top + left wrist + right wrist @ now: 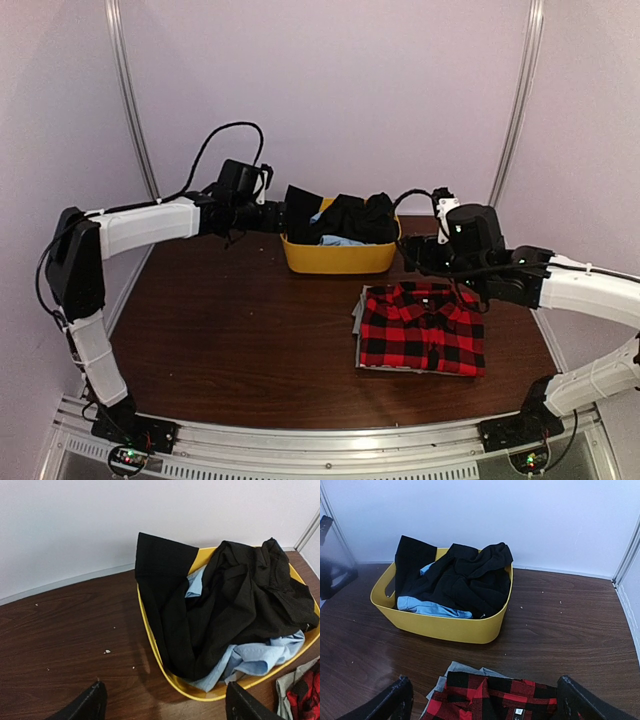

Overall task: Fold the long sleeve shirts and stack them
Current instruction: Move the bin to the corner of the board, then move the square-folded shirt to the corner of the board.

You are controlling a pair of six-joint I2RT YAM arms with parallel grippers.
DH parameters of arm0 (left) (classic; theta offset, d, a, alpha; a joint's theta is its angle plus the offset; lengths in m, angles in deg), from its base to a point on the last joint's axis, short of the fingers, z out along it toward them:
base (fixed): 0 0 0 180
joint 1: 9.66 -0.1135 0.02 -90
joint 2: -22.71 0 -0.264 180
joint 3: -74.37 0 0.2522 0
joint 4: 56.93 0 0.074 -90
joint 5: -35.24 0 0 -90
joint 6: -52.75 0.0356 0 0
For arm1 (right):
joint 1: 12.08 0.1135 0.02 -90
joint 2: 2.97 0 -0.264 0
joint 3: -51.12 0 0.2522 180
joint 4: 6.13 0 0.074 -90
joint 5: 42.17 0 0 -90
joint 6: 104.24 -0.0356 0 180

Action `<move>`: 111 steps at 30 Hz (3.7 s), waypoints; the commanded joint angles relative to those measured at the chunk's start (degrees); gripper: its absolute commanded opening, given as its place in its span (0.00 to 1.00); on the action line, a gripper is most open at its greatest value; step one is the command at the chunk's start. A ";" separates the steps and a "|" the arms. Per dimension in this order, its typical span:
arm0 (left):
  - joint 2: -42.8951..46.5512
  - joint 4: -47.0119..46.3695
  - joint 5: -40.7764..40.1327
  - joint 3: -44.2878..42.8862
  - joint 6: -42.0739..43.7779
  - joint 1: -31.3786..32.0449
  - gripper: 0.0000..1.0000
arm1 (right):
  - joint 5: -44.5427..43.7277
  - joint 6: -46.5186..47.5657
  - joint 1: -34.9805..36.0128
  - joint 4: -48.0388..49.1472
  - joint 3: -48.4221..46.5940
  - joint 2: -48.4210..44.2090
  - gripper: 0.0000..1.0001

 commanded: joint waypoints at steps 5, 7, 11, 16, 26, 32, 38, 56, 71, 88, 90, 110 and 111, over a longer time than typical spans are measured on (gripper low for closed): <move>-19.64 5.94 0.89 -19.45 0.92 -2.58 0.71 | 1.09 -2.41 -0.32 0.63 4.42 -2.30 1.00; -23.35 7.45 1.47 -23.86 0.79 -2.98 0.68 | 1.35 -2.67 -0.35 0.81 5.24 -2.92 1.00; -27.98 9.42 3.12 -30.13 0.14 -3.46 0.55 | 2.32 -3.27 -0.34 1.45 6.27 -3.11 1.00; -27.84 10.61 0.81 -29.28 -1.34 -4.46 0.27 | 3.01 -3.75 -0.34 1.68 7.13 -2.93 1.00; -18.22 14.95 2.17 -18.99 0.48 -12.54 0.00 | 4.71 -4.13 -0.34 2.90 8.09 -2.48 1.00; -9.86 18.76 0.37 -9.95 4.56 -20.47 0.00 | 5.83 -4.12 -0.37 4.25 8.65 -1.67 1.00; -7.87 20.68 -4.13 -7.36 10.46 -28.35 0.00 | 7.93 -3.94 -0.33 5.02 7.86 1.47 1.00; -30.49 22.43 -4.36 -34.08 19.71 -43.64 0.00 | 17.55 -3.97 0.11 6.27 6.65 7.43 1.00; -39.12 23.66 -3.06 -49.52 21.85 -47.45 0.53 | 5.61 -15.62 10.80 -11.96 -8.00 30.89 1.00; -16.80 23.31 8.31 -41.47 14.40 -43.29 0.96 | 0.70 -15.28 -2.51 -21.73 4.03 23.66 1.00; -15.24 23.41 8.05 -39.76 14.65 -41.52 0.96 | 0.67 -15.01 -5.42 -22.62 5.05 22.17 1.00; -4.73 23.68 10.10 -26.93 14.34 -35.76 0.98 | 1.89 -19.93 -9.03 -29.46 8.53 5.47 1.00; -4.40 23.68 10.17 -26.50 14.27 -35.69 0.98 | 1.83 -20.11 -7.63 -28.93 8.00 4.63 1.00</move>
